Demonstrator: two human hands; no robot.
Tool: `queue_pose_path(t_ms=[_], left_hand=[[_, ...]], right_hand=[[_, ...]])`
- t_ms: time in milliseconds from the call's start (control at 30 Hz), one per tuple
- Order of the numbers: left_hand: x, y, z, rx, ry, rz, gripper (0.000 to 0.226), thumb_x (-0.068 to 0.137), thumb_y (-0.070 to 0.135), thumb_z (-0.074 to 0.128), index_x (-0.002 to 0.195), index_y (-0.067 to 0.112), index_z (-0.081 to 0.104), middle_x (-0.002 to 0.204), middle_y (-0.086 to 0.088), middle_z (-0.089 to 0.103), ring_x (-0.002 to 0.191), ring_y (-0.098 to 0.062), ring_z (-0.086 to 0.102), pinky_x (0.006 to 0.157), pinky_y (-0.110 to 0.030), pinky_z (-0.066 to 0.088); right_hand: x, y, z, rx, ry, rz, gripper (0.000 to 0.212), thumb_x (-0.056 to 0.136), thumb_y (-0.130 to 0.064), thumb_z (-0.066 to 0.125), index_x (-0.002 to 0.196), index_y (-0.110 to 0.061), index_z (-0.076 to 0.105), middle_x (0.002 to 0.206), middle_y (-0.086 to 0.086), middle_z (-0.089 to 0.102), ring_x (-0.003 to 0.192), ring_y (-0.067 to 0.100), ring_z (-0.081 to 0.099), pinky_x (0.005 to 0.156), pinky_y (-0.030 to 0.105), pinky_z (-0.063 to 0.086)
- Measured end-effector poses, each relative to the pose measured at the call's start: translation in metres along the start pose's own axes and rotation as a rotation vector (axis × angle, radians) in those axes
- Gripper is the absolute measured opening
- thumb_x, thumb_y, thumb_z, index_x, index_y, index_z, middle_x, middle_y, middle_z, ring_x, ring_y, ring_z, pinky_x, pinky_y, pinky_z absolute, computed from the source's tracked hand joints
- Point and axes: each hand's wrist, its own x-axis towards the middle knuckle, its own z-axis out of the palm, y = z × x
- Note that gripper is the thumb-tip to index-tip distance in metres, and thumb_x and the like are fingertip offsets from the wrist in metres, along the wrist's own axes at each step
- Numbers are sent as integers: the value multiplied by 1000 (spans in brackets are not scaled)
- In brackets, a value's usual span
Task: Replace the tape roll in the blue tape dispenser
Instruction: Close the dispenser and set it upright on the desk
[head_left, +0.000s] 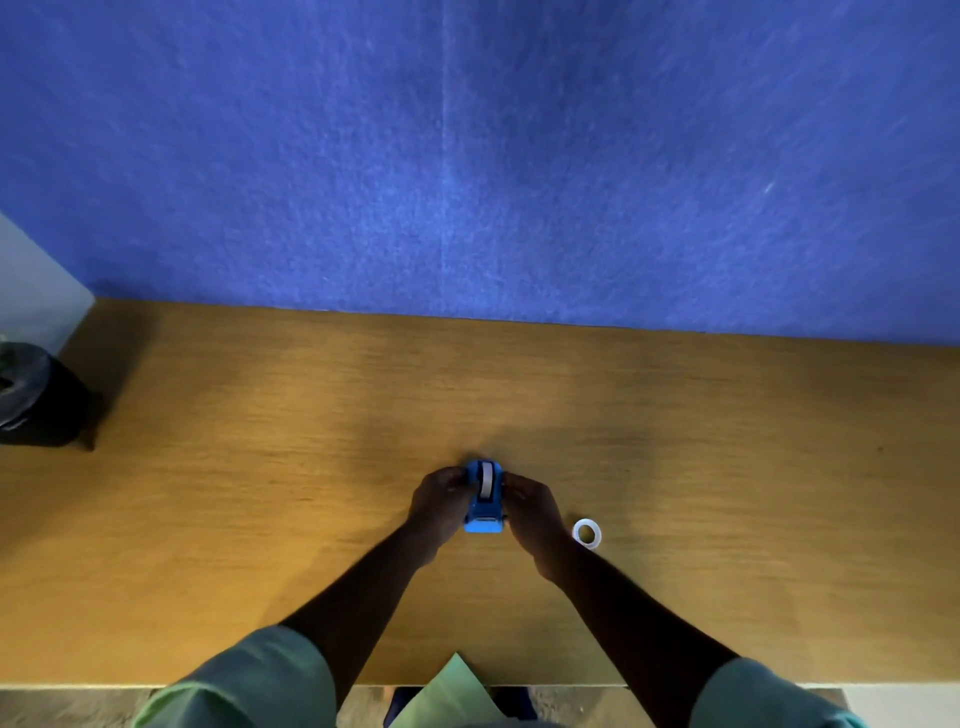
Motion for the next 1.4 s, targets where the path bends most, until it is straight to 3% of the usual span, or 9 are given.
queue_pose_path(t_ms=[67,167,300,433,533,633,833,1033,1400], left_hand=[[0,2,0,47,30,21,1,89,27,71,88,27,70,104,-15,76,95,-33,74,87,-56,60],[1,7,1,143,97,47,28,82,41,77,96,18,72,97,-9,77,91,-27,74,84,-49,62],[2,8,0,219,143,100,41,76,38,84,104,11,71,97,-7,75,86,-24,74,78,-46,63],[4,3,0,287,147,155,53,73,32,87,118,13,67,109,-4,73,95,-20,71,81,-43,63],[5,-2,-2,333,124,218,65,73,30,87,130,16,60,120,-4,71,103,-19,69,85,-38,61],[4,-2,-3,397,105,298,76,72,37,86,139,26,52,125,1,67,110,-18,66,87,-35,59],[7,-3,-4,466,24,405,59,81,29,79,135,29,57,125,-8,60,104,-24,68,90,-45,59],[9,-6,-4,497,51,445,52,81,26,78,129,30,61,120,-4,61,99,-19,68,85,-41,61],[9,-8,-3,476,49,425,54,74,19,79,124,32,63,114,-4,58,96,-23,68,82,-44,61]], right_hand=[[1,1,-2,-19,2,-5,35,103,-3,44,120,-7,75,110,17,78,104,33,74,88,44,58],[2,0,-4,-27,-7,-2,31,104,-5,46,118,-5,75,110,18,78,104,35,74,90,47,58],[1,-2,-3,-108,58,-13,27,98,-6,52,108,-8,77,105,14,79,102,33,73,91,49,57],[-1,-9,-2,-196,186,45,21,95,-19,58,96,-10,76,95,9,77,85,23,68,75,38,54],[0,-15,-3,-21,141,191,21,90,-17,63,82,-3,76,77,18,75,66,22,65,62,37,53],[-2,-21,-5,139,77,301,17,89,-16,67,77,-7,76,63,6,68,56,16,60,54,29,48],[-1,-29,-5,322,38,409,36,101,-29,60,106,2,76,81,11,73,60,16,65,57,28,49],[4,-32,-8,417,-2,489,51,97,-44,66,112,3,73,90,14,73,62,17,66,50,26,52],[9,-30,-2,520,-37,502,47,89,-27,78,122,5,70,74,11,70,48,15,65,40,21,50]])
